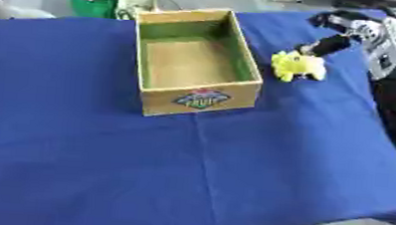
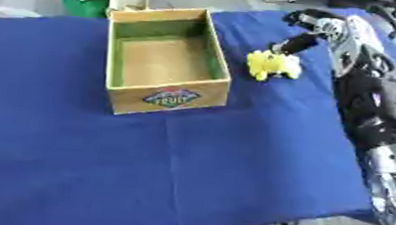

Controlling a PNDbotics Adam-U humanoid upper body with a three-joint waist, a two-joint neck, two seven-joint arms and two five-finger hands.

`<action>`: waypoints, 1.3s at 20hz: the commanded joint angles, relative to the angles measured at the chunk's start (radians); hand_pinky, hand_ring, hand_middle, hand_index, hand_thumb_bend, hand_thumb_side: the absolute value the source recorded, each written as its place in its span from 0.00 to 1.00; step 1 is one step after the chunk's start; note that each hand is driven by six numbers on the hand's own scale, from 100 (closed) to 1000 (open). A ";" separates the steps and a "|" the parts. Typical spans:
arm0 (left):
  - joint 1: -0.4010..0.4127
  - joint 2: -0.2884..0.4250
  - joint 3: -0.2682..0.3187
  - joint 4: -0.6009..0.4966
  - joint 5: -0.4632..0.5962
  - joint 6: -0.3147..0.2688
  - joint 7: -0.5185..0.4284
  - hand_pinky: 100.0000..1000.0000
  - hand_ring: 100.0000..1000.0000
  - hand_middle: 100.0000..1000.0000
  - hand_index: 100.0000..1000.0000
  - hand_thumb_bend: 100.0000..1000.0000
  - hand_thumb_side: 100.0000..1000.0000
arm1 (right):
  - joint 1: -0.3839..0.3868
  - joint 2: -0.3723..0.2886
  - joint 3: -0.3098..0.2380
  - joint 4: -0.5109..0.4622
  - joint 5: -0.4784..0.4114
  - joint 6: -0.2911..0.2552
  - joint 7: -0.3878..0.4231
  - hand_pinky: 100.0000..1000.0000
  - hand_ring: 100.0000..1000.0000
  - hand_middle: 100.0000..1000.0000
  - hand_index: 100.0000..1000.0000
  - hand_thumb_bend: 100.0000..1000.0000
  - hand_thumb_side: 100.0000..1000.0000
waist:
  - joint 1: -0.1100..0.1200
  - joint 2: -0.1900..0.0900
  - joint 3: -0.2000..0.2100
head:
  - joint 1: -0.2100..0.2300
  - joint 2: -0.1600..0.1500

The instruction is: Pick up objects on the table and place them in the box.

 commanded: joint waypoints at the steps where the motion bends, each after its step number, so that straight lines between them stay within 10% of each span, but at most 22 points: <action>1: -0.003 0.017 0.011 -0.014 0.000 -0.003 -0.002 0.41 0.33 0.39 0.58 0.80 0.10 | -0.010 -0.051 0.006 -0.033 -0.024 -0.013 0.015 1.00 1.00 0.90 0.99 0.20 0.38 | -0.002 -0.020 -0.001 | -0.003 0.002; 26: -0.007 0.011 0.007 -0.014 0.000 -0.002 -0.003 0.41 0.33 0.39 0.57 0.80 0.10 | 0.032 -0.014 0.068 0.062 -0.027 -0.037 0.029 1.00 1.00 0.87 0.97 0.20 0.43 | 0.004 -0.007 0.005 | -0.016 -0.008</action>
